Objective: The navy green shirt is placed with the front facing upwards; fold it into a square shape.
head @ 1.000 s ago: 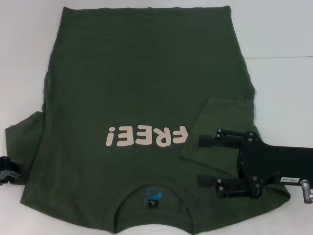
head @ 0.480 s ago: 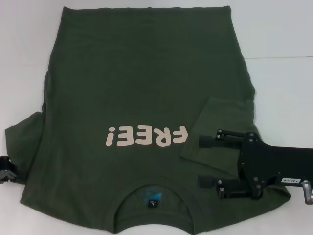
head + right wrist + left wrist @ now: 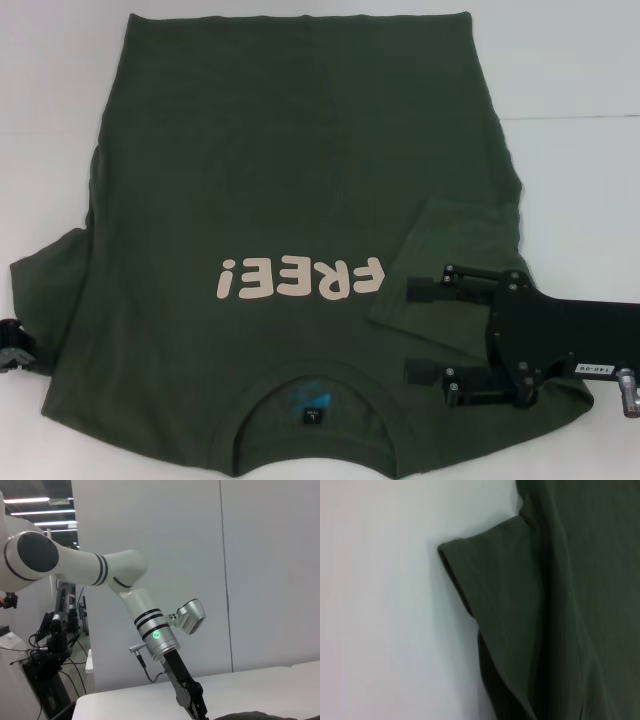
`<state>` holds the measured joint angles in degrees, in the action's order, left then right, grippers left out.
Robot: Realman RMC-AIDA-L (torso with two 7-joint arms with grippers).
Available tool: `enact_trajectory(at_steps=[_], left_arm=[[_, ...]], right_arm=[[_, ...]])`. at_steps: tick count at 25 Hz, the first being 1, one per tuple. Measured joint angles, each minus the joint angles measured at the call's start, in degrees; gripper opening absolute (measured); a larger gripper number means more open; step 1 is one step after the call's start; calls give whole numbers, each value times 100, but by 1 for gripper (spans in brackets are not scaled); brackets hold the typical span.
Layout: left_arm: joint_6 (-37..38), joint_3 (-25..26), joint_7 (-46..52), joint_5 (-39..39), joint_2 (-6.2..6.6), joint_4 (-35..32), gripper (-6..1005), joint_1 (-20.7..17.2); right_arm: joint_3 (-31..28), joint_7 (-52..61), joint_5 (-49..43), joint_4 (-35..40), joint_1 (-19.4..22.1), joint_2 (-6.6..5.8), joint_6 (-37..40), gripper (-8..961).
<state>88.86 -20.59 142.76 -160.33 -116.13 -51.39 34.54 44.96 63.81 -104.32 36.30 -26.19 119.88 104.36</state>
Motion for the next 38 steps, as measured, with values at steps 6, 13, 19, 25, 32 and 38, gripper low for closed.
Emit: enact_trajectory(at_steps=[6,13,19,25,32,38], left_arm=[[-7,-78,-92,-15,-13,-10,20,-5],[-128,-169,-81,-75,-46,-318,16,-89],[-204,-174,-81,-168,-58,-467,17,-122],[-347,-172,-78,-245,-59,-611,17,-154],[-747,-172,-39,-327,-63,-795,18,-158],[-1102,-179,-23,-332,-68,-973,18,-158]], right_arm=[[-6,2,0,0,0,0,-2,833],[-2,10,0,0,-10,9,-1,833],[17,2,0,0,-12,13,-32,832],[2,6,0,0,-23,18,-37,832],[15,0,0,-27,-51,18,-57,834],[15,0,0,-78,-64,18,-95,834]])
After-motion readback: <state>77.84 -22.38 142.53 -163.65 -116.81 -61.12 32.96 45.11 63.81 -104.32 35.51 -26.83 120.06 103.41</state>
